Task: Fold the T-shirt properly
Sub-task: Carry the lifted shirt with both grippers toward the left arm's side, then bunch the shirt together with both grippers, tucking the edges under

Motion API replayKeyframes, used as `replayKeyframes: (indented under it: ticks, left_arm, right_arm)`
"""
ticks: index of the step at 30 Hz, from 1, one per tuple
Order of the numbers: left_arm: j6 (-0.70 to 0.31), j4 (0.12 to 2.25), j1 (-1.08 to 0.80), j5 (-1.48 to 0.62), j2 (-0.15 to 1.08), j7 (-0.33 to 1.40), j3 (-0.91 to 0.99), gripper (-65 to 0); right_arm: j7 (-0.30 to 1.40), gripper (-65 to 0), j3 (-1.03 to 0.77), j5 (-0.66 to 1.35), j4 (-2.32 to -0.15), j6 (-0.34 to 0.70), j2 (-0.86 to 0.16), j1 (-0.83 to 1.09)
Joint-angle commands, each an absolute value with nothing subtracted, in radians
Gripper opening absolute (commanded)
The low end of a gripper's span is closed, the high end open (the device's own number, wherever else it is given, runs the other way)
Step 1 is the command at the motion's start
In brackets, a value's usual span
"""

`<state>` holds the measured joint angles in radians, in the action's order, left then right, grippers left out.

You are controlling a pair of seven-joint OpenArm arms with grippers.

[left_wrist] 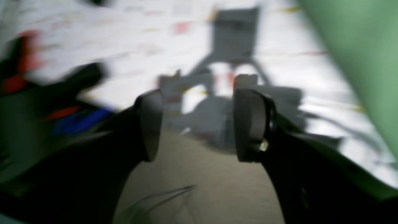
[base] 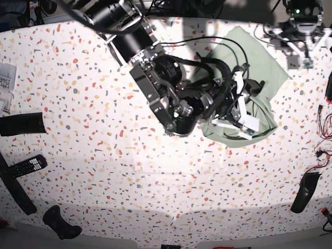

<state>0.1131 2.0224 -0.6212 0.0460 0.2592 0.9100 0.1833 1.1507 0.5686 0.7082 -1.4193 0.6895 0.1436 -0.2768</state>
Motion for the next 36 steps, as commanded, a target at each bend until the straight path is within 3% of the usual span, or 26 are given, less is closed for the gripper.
replayKeyframes:
  ticks: [1,5,18,36]
  left_arm:
    - [0.098,2.039,-0.62,0.059,0.266,0.878,0.188,-31.9]
    - [0.035,2.038,-0.609,0.087,0.266,0.819,0.188,-31.9]
    - [0.025,1.829,-0.549,0.076,0.263,0.813,0.188,-31.9]
    - [-0.057,1.83,-0.398,-0.034,0.244,0.806,0.186,-31.9]
  right_arm:
    - [1.131,-65.0,0.568,0.737,-1.433,0.698,0.157,-0.299]
    - [1.131,-65.0,0.568,0.736,-1.433,0.698,0.157,-0.299]
    - [1.132,-65.0,0.443,0.744,-1.433,0.698,0.157,-0.308]
    - [1.132,-65.0,0.439,0.81,-1.433,0.698,0.157,-0.352]
